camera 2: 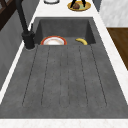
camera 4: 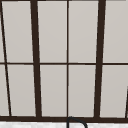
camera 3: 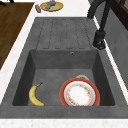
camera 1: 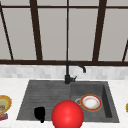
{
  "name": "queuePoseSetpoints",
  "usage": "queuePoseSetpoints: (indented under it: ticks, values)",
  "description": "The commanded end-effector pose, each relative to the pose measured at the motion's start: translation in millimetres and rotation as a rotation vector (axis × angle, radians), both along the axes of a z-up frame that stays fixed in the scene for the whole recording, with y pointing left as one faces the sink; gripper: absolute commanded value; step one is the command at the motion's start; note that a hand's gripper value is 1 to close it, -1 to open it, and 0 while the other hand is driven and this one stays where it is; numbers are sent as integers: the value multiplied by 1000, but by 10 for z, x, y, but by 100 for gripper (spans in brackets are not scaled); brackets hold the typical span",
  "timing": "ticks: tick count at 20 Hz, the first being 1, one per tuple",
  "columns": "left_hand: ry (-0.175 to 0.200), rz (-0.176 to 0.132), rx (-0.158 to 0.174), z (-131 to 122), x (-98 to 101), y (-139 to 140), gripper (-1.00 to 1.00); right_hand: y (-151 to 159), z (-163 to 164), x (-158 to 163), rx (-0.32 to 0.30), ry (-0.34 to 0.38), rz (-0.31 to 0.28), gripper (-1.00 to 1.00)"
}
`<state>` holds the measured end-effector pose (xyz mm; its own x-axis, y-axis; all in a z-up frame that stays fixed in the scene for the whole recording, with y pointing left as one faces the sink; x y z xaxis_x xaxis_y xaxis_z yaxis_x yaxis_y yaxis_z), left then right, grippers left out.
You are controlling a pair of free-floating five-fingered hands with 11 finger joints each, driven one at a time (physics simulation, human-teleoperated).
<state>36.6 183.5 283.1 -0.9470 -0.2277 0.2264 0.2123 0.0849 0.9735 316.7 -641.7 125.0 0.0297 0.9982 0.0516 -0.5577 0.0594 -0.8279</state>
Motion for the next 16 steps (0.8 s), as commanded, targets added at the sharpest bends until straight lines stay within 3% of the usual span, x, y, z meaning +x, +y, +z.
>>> queuePoseSetpoints:
  ticks: [1, 5, 6, 7, 10, 13, 16]
  values:
    - [0, 0, 0, 0, 0, 0, 0, 77, -81, 141, -27, 122, 13, -100]
    - [0, 0, 0, 0, 0, 0, 0, 91, -67, 295, -35, 183, 10, -100]
    - [0, 0, 0, 0, 0, 0, 0, 116, -52, 321, -38, 203, 4, 100]
    - [0, 0, 0, 0, 0, 0, 0, 160, -51, 317, -59, 191, 16, 100]
    - [0, 0, 0, 0, 0, 0, 0, 87, -69, 295, -50, 53, -32, 100]
    - [0, 0, 0, 0, 0, 0, 0, 28, -91, 302, -42, -29, -55, 100]
    - [0, 0, 0, 0, 0, 0, 0, 56, 244, 335, 15, -55, -97, 100]
